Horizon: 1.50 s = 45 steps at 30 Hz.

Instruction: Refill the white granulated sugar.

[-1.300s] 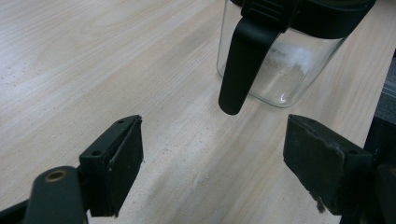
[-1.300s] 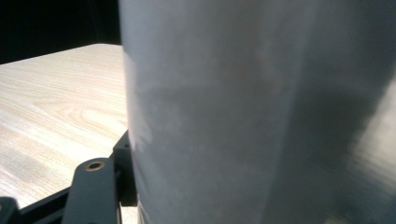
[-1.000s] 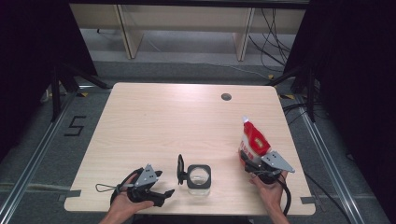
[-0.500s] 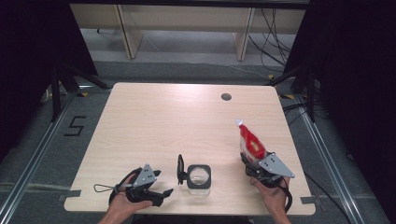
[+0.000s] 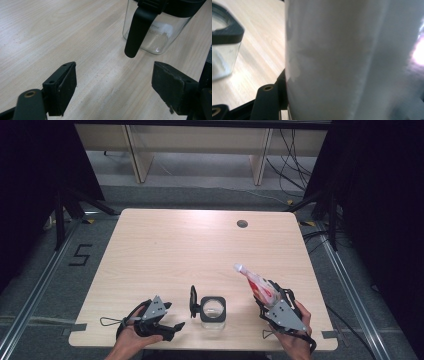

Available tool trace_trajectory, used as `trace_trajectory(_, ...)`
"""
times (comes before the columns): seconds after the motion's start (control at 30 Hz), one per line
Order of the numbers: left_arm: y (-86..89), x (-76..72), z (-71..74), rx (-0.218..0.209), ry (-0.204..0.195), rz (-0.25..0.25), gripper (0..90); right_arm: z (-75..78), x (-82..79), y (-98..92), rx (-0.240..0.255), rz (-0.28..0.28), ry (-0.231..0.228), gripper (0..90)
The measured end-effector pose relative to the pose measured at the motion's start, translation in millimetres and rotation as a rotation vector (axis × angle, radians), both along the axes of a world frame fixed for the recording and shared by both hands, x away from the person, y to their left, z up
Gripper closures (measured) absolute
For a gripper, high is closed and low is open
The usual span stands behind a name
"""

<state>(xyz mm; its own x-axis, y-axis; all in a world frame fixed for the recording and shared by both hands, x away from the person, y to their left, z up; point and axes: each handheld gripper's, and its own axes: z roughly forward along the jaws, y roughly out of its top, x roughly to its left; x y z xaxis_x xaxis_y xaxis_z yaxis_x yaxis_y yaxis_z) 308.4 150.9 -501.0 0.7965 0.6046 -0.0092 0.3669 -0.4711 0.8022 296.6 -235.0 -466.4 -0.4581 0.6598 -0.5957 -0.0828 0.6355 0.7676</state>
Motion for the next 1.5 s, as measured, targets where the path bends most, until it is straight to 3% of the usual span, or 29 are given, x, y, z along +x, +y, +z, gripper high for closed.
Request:
trace_trajectory(0.07, 0.9, 0.1, 0.2, 0.012, 0.0, 0.003, 19.7, 0.4, -2.2, 1.2, -0.024, 0.002, -0.009, 39.5)
trace_trajectory(0.1, -1.4, -1.6, -1.6, -0.032, 0.019, 0.029, 19.7, 0.9, -6.4, 3.3, -0.062, 0.008, -0.028, 39.5)
trace_trajectory(0.13, -1.4, -1.6, -1.6, -0.032, 0.019, 0.029, 19.7, 0.9, -6.4, 3.3, -0.062, 0.008, -0.028, 39.5)
trace_trajectory(0.17, 1.9, 0.9, -0.1, 0.014, -0.001, 0.005, 19.7, 1.3, -9.9, 5.5, -0.104, 0.015, -0.043, 39.5)
trace_trajectory(0.2, 1.0, 0.0, -0.9, 0.001, 0.013, 0.025, 19.7, 1.4, -11.6, 6.6, -0.123, 0.014, -0.054, 39.5)
trace_trajectory(0.33, -0.2, -0.6, -1.0, -0.017, 0.011, 0.019, 19.7, 1.5, -18.3, 11.1, -0.23, 0.018, -0.103, 39.6)
trace_trajectory(0.4, 0.3, 0.3, -0.6, -0.008, 0.0, 0.006, 19.7, 1.6, -19.7, 12.1, -0.245, 0.019, -0.111, 39.6)
trace_trajectory(0.5, 0.6, -1.5, -0.7, -0.031, 0.02, 0.034, 19.7, 0.1, -22.7, 15.7, -0.33, 0.01, -0.138, 39.6)
trace_trajectory(0.53, 0.6, -1.5, -0.7, -0.031, 0.02, 0.034, 19.7, 0.1, -22.7, 15.7, -0.33, 0.01, -0.138, 39.6)
trace_trajectory(0.6, 0.4, -1.7, -1.3, -0.035, 0.02, 0.04, 19.7, 1.4, -21.9, 15.8, -0.389, 0.024, -0.182, 39.7)
trace_trajectory(0.63, -0.5, -1.9, -2.0, -0.044, 0.022, 0.043, 19.7, 0.1, -22.5, 16.2, -0.382, 0.019, -0.186, 39.7)
trace_trajectory(0.67, -0.5, -1.9, -2.0, -0.044, 0.022, 0.043, 19.7, 3.5, -23.0, 16.3, -0.443, 0.026, -0.221, 39.7)
trace_trajectory(0.7, 1.9, -0.6, -1.0, 0.003, 0.014, 0.028, 19.7, 0.8, -24.0, 16.9, -0.419, 0.017, -0.212, 39.7)
trace_trajectory(0.73, 1.9, -0.6, -1.0, 0.003, 0.014, 0.028, 19.7, 0.8, -24.0, 16.9, -0.419, 0.017, -0.212, 39.7)
trace_trajectory(0.9, 1.4, -1.5, -0.9, -0.009, 0.012, 0.019, 19.6, 1.2, -31.9, 17.8, -0.493, -0.001, -0.26, 39.8)
trace_trajectory(0.97, 1.9, -0.8, -0.6, -0.001, 0.001, 0.011, 19.6, 2.5, -34.5, 17.6, -0.566, 0.0, -0.289, 39.8)
trace_trajectory(1.03, 1.6, -1.3, -0.7, -0.005, 0.006, 0.017, 19.6, 0.8, -35.9, 17.5, -0.559, -0.003, -0.284, 39.8)
trace_trajectory(1.07, 2.7, -1.1, -0.3, 0.012, 0.002, 0.017, 19.6, -0.5, -39.0, 17.5, -0.568, -0.008, -0.277, 39.8)
trace_trajectory(1.17, 2.7, -2.1, -0.5, 0.005, 0.007, 0.021, 19.6, -1.2, -40.4, 17.7, -0.601, 0.005, -0.292, 39.9)
trace_trajectory(1.23, 2.6, -1.7, -0.4, 0.002, 0.001, 0.02, 19.6, 3.7, -40.3, 18.0, -0.68, 0.029, -0.331, 39.9)
trace_trajectory(1.27, 2.6, -1.7, -0.4, 0.002, 0.001, 0.02, 19.6, 3.7, -40.3, 18.0, -0.68, 0.029, -0.331, 39.9)
trace_trajectory(1.3, 2.4, -1.8, -0.3, 0.01, 0.002, 0.021, 19.6, -0.9, -42.1, 17.0, -0.635, 0.006, -0.311, 39.9)
trace_trajectory(1.37, 1.0, -2.8, -1.5, -0.016, 0.012, 0.027, 19.6, -0.6, -42.8, 16.0, -0.649, 0.008, -0.315, 39.9)
trace_trajectory(1.43, 2.6, -1.6, -0.4, 0.009, 0.005, 0.02, 19.5, -0.7, -43.6, 15.3, -0.665, 0.01, -0.315, 39.9)
trace_trajectory(1.5, 2.3, -1.9, -0.6, 0.002, 0.006, 0.021, 19.6, -1.6, -43.5, 14.8, -0.686, 0.016, -0.318, 40.0)
